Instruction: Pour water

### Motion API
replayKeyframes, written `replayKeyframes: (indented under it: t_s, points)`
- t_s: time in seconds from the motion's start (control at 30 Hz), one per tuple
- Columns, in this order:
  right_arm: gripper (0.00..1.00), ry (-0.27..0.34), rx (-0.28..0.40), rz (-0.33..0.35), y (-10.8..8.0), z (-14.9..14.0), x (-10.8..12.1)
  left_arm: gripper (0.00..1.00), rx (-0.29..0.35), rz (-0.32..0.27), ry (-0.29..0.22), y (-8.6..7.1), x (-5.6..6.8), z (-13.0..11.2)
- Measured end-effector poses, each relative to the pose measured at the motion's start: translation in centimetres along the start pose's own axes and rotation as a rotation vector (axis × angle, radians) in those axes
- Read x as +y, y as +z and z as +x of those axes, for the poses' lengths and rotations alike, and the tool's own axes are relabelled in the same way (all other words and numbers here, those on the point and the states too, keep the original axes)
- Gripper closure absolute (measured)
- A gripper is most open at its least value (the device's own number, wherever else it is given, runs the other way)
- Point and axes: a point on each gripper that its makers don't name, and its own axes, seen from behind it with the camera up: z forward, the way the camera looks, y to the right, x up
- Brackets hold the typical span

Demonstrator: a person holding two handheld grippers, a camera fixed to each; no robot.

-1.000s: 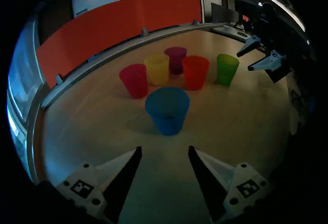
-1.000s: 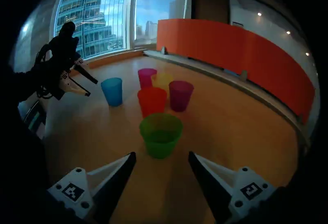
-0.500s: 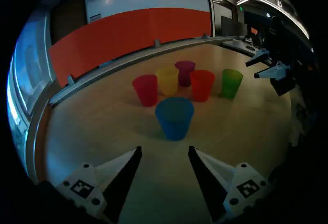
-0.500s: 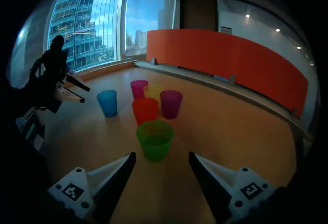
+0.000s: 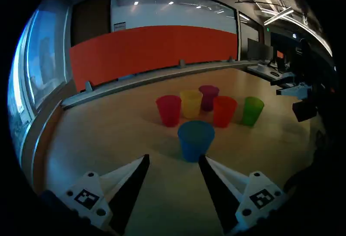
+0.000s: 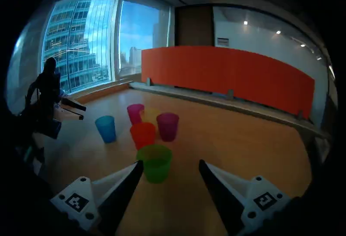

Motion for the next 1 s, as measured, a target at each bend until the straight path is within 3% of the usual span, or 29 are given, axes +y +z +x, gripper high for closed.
replayKeyframes:
  t_s: [0.2,0.57,0.77,1.0]
  points:
    - [0.01,0.017,0.074,-0.090,-0.2,1.9,1.7,0.16,0.087,0.076,-0.030,-0.6,-1.7,1.9]
    - [0.01,0.076,0.244,-0.322,-1.2,5.2,6.3,0.16,0.275,0.235,-0.069,-2.4,-3.8,5.5]
    - [0.01,0.080,0.315,-0.405,-2.2,6.6,7.5,0.16,0.381,0.307,-0.114,-3.6,-4.7,7.7]
    - [0.01,0.098,0.360,-0.474,-3.1,6.8,8.4,0.16,0.435,0.357,-0.178,-4.3,-5.6,8.2]
